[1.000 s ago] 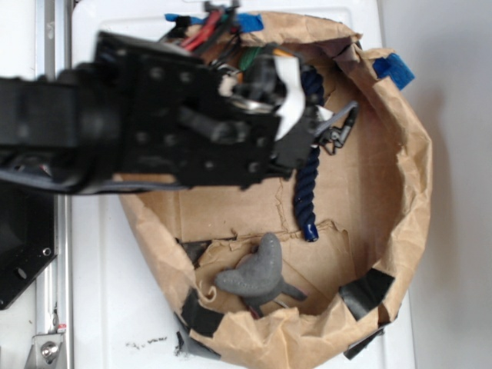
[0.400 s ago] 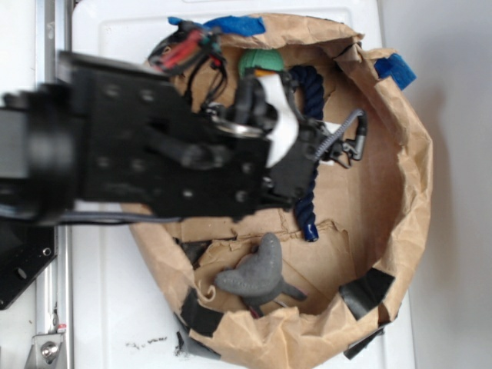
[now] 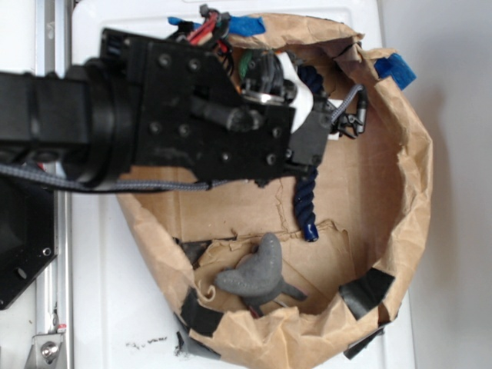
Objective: Grab the green ball.
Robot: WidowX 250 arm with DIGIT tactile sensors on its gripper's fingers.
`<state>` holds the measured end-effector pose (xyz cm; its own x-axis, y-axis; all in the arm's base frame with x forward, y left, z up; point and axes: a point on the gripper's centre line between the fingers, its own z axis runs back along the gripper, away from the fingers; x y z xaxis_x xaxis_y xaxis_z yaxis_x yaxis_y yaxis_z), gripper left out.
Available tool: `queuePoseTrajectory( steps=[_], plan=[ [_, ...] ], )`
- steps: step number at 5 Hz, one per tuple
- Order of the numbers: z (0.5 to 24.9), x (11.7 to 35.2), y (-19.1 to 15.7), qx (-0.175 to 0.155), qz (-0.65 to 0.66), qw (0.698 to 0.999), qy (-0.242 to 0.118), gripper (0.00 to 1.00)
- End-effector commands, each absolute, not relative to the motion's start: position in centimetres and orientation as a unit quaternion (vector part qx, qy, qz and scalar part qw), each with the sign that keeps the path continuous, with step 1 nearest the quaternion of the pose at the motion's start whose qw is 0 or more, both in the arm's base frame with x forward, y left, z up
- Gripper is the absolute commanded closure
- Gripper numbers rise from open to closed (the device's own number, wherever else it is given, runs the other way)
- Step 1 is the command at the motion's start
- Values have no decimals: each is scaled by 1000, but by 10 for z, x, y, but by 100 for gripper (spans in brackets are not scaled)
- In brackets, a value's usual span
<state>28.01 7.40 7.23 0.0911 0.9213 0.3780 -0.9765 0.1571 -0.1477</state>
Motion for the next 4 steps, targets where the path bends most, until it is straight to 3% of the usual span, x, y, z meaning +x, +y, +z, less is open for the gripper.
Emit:
queuePoseTrajectory(
  steps=[1,3,4],
  plan=[
    [87,263,90,64,659,718,-214,0],
    [76,260,107,88,666,700,-244,0],
    [71,251,110,99,676,690,-241,0]
  ],
)
